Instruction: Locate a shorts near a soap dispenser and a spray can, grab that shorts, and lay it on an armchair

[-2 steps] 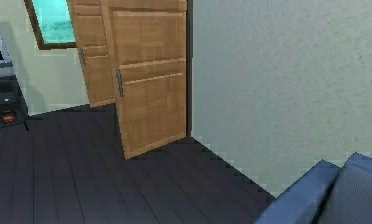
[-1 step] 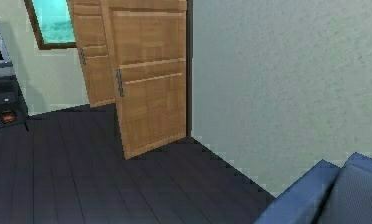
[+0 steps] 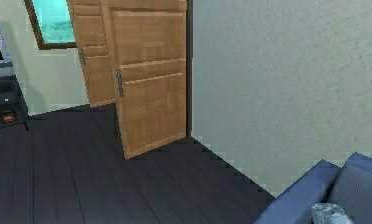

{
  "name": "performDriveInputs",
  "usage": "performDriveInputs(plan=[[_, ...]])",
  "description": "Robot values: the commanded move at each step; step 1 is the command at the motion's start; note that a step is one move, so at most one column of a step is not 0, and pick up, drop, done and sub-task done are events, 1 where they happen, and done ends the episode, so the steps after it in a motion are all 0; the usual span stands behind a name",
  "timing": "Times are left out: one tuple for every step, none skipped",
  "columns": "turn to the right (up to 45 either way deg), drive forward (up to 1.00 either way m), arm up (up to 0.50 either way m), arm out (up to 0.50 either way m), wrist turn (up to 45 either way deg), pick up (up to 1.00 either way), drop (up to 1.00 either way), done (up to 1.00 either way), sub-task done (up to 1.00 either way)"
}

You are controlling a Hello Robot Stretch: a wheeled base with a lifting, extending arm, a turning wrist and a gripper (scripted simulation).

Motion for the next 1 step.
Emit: performDriveInputs(plan=[[0.0,0.0,0.1,0.0,0.0,0.0,0.0,0.0,0.0]])
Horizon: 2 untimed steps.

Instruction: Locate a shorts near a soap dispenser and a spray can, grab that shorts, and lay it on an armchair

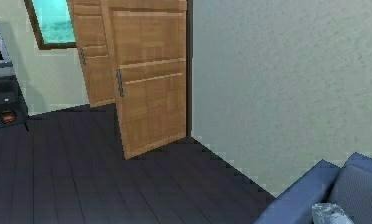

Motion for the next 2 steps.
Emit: performDriveInputs(plan=[[0.0,0.0,0.0,-0.08,0.0,0.0,0.0,0.0,0.0],[0.0,0.0,0.0,0.0,0.0,0.0,0.0,1.0,0.0]])
